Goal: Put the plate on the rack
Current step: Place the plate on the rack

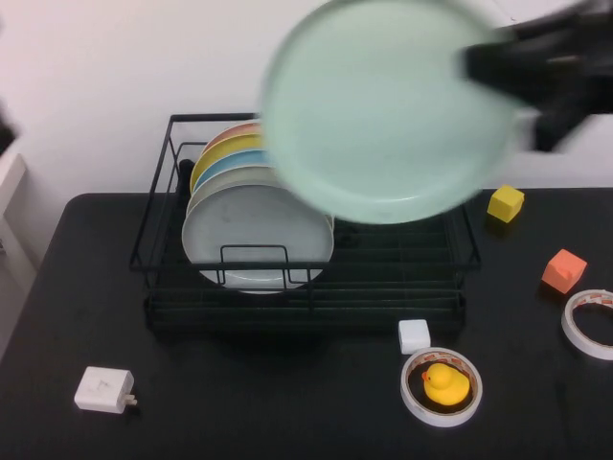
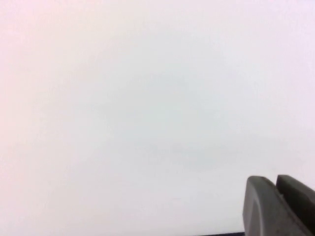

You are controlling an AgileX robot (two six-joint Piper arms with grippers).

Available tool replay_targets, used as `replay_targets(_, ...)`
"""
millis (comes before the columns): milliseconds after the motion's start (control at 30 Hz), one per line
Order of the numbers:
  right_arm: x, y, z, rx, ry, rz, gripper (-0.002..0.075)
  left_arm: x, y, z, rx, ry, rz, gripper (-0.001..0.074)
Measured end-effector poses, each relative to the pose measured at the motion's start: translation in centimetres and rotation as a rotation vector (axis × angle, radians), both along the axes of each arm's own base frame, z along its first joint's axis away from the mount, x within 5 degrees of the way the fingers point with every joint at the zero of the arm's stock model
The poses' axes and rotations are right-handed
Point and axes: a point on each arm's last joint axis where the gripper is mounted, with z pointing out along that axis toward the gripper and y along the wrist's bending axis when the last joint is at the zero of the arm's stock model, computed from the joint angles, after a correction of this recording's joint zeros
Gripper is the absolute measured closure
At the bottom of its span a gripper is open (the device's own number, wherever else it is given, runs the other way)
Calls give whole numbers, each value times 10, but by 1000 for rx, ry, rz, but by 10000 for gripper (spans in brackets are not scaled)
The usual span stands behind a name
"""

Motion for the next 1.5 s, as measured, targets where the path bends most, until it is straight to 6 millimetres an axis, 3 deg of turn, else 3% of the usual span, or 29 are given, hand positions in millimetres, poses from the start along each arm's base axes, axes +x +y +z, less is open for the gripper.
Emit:
replay_targets(200,37,94,-44,-213,-85,58,630,-19,20,-36,-11,60,114,734)
replay_targets(300,41,128,-67,-305,-154,77,630,-25,25,-57,-26,102,136,735)
replay_targets(400,44,147,-84,-368,-207,63,630,-28,27,-76,-36,146,146,735)
replay_targets(767,59,157,-114,-493,-265,66,630,-25,27,-112,9,244,158,735)
replay_targets(933,64,158,-126,-516,-256,53,630,-25,27,-114,11,248,163,735)
replay_targets(1300,71,160,-119,-533,-315,18,633,-25,27,-114,8,248,164,736)
replay_targets(1500,73,162,-129,-546,-295,35,633,-25,27,-114,10,248,164,736)
